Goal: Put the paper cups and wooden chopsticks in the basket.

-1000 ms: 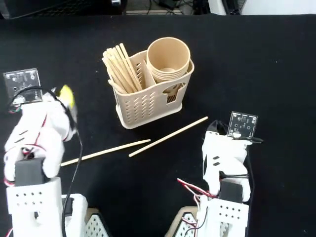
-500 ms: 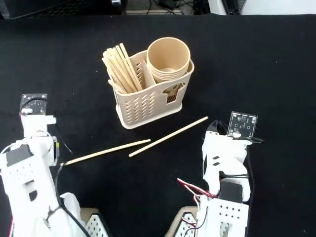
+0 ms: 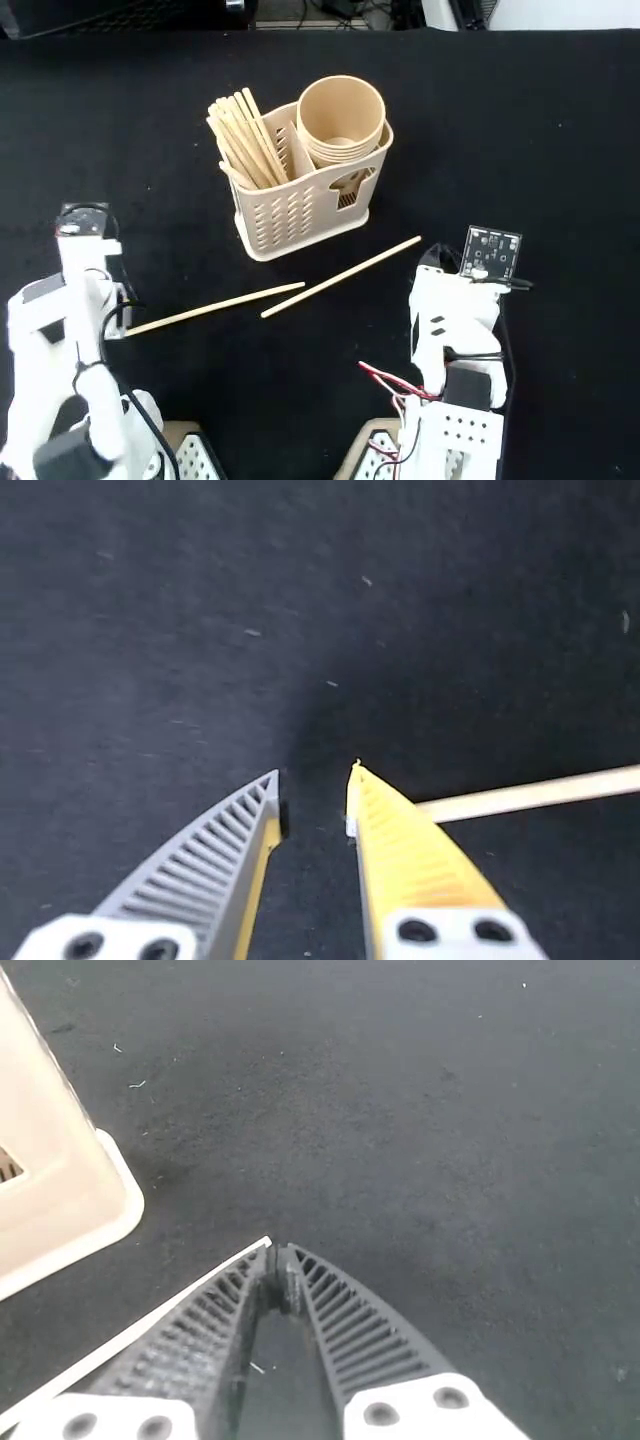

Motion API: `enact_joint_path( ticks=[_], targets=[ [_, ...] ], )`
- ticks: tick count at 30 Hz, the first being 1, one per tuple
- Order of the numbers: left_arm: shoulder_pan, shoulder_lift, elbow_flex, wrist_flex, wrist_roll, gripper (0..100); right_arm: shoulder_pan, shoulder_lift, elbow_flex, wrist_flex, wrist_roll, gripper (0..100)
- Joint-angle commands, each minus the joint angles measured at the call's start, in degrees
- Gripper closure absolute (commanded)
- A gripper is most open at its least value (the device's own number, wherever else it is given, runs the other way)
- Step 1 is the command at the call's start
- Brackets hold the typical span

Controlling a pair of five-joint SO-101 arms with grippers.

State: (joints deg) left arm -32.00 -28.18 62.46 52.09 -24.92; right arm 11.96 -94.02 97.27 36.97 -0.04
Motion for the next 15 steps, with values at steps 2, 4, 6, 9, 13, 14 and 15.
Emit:
enact_joint_path(
  ticks=[2, 4, 6, 9, 13, 14, 15],
  targets=[
    [4.97, 3.78, -2.33, 1.58, -0.53, 88, -0.88, -0.31, -0.13, 0.18, 0.35, 98.3],
    [8.75, 4.92, -3.47, 5.27, -0.53, 88, -0.88, -0.31, -0.13, 0.18, 0.35, 98.3],
    [13.14, 4.92, -4.97, 9.14, -0.62, 88, -0.88, -0.31, -0.13, 0.18, 0.35, 98.3],
    [20.09, 4.92, -7.25, 12.66, -0.53, 88, -0.88, -0.31, -0.13, 0.18, 0.35, 98.3],
    [27.82, 4.92, -8.57, 14.07, -0.18, 88, -0.79, -0.40, -0.13, 0.18, 0.35, 98.3],
    [29.49, 4.92, -8.57, 14.07, -0.18, 88, -0.79, -0.40, -0.13, 0.18, 0.35, 98.3],
    [31.08, 4.92, -8.57, 14.07, -0.18, 88, -0.79, -0.40, -0.13, 0.18, 0.35, 98.3]
  ],
)
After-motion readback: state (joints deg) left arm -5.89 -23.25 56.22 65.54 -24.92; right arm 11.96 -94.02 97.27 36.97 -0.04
